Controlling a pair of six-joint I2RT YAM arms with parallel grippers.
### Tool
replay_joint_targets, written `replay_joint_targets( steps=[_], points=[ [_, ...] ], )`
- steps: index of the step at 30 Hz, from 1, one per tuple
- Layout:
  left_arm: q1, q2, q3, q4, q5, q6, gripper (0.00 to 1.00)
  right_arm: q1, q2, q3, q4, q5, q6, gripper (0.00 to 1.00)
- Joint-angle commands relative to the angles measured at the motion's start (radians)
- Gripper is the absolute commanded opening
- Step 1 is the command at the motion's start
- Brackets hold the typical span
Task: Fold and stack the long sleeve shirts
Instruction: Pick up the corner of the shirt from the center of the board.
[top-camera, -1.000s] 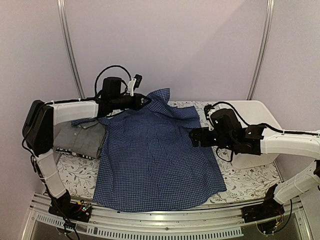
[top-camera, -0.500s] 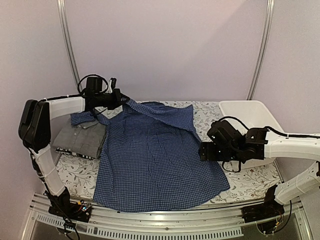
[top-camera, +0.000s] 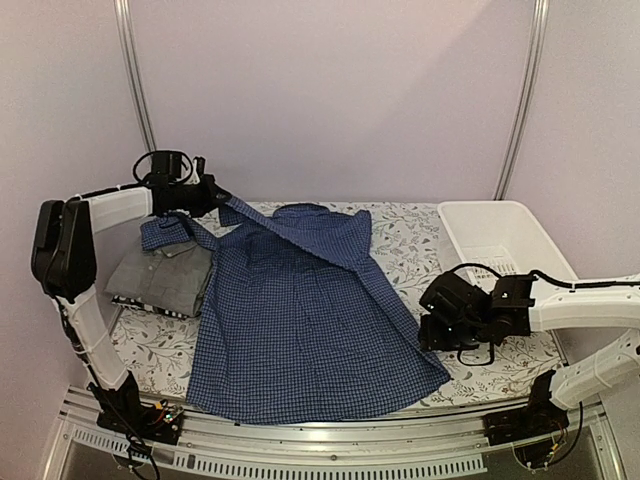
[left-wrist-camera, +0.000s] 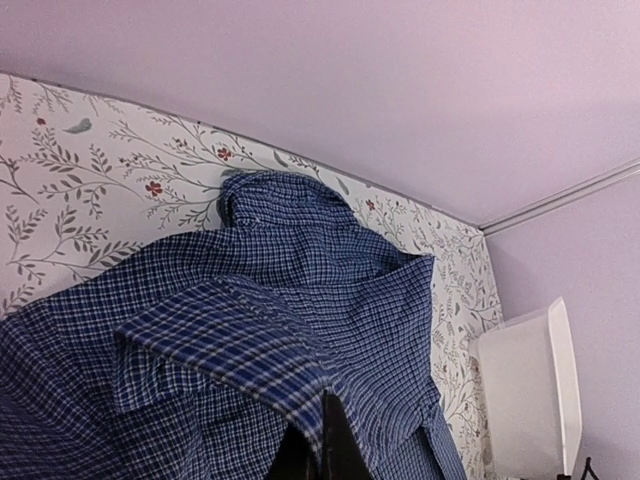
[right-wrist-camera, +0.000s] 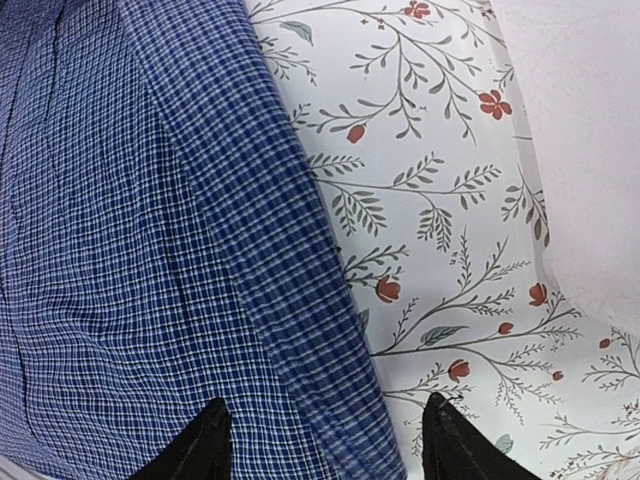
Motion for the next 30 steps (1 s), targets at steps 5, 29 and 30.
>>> replay_joint_targets(
  steps=[5, 29, 30],
  points=[
    [0.046, 0.038, 0.112, -0.042, 0.007, 0.047, 0.00, 0.040, -0.035, -0.039, 0.007, -0.094, -0.008, 0.51],
    [0.044, 0.054, 0.121, -0.042, 0.043, 0.045, 0.00, 0.296, 0.409, 0.210, -0.130, -0.062, 0.081, 0.35],
    [0.044, 0.055, 0.120, -0.042, 0.044, 0.045, 0.00, 0.291, 0.415, 0.198, -0.126, -0.067, 0.088, 0.34]
  ],
)
